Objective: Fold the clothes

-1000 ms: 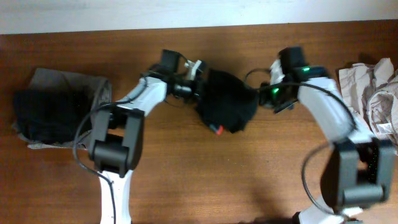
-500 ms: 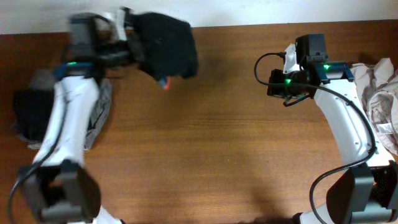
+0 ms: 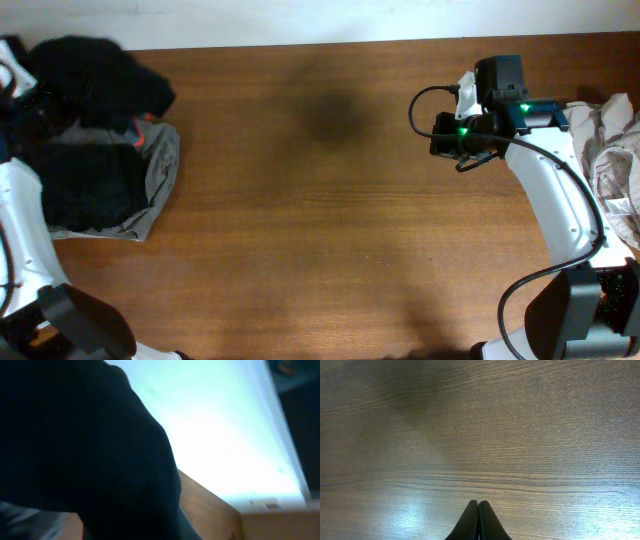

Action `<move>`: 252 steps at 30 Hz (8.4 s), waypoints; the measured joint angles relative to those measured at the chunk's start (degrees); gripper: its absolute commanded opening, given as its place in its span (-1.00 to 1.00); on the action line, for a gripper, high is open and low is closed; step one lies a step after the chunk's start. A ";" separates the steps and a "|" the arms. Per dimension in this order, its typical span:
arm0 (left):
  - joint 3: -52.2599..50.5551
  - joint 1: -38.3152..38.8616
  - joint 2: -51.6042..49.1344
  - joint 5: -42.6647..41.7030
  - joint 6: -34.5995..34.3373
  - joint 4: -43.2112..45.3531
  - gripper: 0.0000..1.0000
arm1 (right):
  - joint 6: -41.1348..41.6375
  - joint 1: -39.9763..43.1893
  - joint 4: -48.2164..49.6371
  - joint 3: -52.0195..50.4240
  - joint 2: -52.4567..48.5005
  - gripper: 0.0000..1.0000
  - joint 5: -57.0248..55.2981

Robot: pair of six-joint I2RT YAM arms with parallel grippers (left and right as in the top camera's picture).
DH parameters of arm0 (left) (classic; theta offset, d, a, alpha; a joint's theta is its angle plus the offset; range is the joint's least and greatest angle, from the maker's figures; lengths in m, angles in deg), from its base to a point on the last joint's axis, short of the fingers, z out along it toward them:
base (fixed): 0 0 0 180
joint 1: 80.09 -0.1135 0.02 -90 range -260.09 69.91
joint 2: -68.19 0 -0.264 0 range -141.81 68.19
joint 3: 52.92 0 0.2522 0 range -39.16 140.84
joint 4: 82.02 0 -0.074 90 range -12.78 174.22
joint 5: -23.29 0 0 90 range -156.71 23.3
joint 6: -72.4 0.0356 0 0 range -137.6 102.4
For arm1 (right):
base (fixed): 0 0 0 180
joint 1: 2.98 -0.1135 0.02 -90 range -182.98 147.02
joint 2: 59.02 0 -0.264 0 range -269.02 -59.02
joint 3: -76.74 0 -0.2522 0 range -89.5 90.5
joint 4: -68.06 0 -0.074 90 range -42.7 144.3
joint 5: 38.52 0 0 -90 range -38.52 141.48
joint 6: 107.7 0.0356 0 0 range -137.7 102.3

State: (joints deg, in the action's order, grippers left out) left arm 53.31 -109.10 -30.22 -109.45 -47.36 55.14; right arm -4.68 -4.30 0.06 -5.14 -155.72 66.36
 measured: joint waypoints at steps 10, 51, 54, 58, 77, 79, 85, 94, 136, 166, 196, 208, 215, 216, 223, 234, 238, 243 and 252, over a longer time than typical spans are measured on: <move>-5.22 -5.86 -0.24 5.53 3.41 -0.02 -0.99 | -0.09 0.00 -0.63 0.00 0.00 -0.92 0.00; -24.44 -22.64 18.67 3.43 10.01 -1.22 -0.51 | -1.27 0.00 -2.78 0.00 0.00 -0.92 0.00; -24.30 -18.73 22.71 6.60 13.86 -0.63 -0.59 | -1.27 0.00 -2.64 0.00 0.00 -0.92 0.00; -24.28 -10.91 21.38 12.33 21.42 0.26 -0.66 | -1.27 0.00 -2.56 0.00 0.00 -0.92 0.00; -21.22 -2.01 -7.50 41.33 27.96 9.09 -0.87 | -1.22 0.00 -8.63 0.00 0.00 -0.92 0.02; -20.92 -2.01 -7.76 41.38 27.15 9.01 -0.86 | -1.25 0.00 -8.83 0.00 0.00 -0.92 0.02; -19.32 -2.01 -7.34 41.05 25.68 5.68 -0.62 | -1.40 0.00 -8.94 0.00 0.00 -0.92 0.02; -7.74 -0.94 3.19 28.17 29.16 -14.60 -0.34 | -6.95 0.00 -8.79 6.10 0.04 -0.89 -0.02; 1.38 41.88 18.25 37.24 43.76 -27.21 0.98 | -10.01 0.00 -27.78 23.39 32.89 0.98 -9.25; 1.38 41.88 18.25 37.29 43.74 -27.26 0.98 | -10.03 3.08 -13.66 -6.60 65.57 0.98 -23.04; 1.29 41.88 18.25 37.44 43.74 -27.28 0.98 | -9.99 3.54 8.94 -67.47 95.82 0.97 -20.15; 1.29 41.88 18.25 37.44 43.74 -27.28 0.98 | -10.03 3.54 10.12 -74.20 95.80 0.97 -18.34; 1.29 41.88 18.25 37.44 43.74 -27.30 0.99 | -9.99 3.54 10.14 -74.20 95.80 0.98 -18.23; 1.29 41.88 18.25 37.44 43.74 -27.30 0.98 | -10.01 3.54 10.14 -74.20 95.80 0.98 -18.23; 1.29 41.88 18.25 37.44 43.74 -27.28 0.98 | -9.99 3.54 10.14 -74.20 95.80 0.98 -18.23; 0.74 41.92 18.60 43.34 43.76 -30.23 0.98 | -9.99 3.54 10.14 -74.20 95.80 0.98 -18.23; -2.60 41.92 22.08 46.60 43.78 -30.86 0.98 | -9.99 3.54 10.14 -74.20 95.80 0.98 -18.23; -11.06 41.29 31.06 48.59 43.95 -24.35 0.98 | -9.97 3.54 10.14 -74.20 95.80 0.98 -18.23; -42.03 31.28 50.84 43.63 42.95 1.99 0.98 | -10.01 3.54 10.19 -74.20 95.84 0.98 -18.14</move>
State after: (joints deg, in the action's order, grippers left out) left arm 11.28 -77.83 20.62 -65.82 -4.41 57.13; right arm -14.69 -0.76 10.25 -79.34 -59.88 48.22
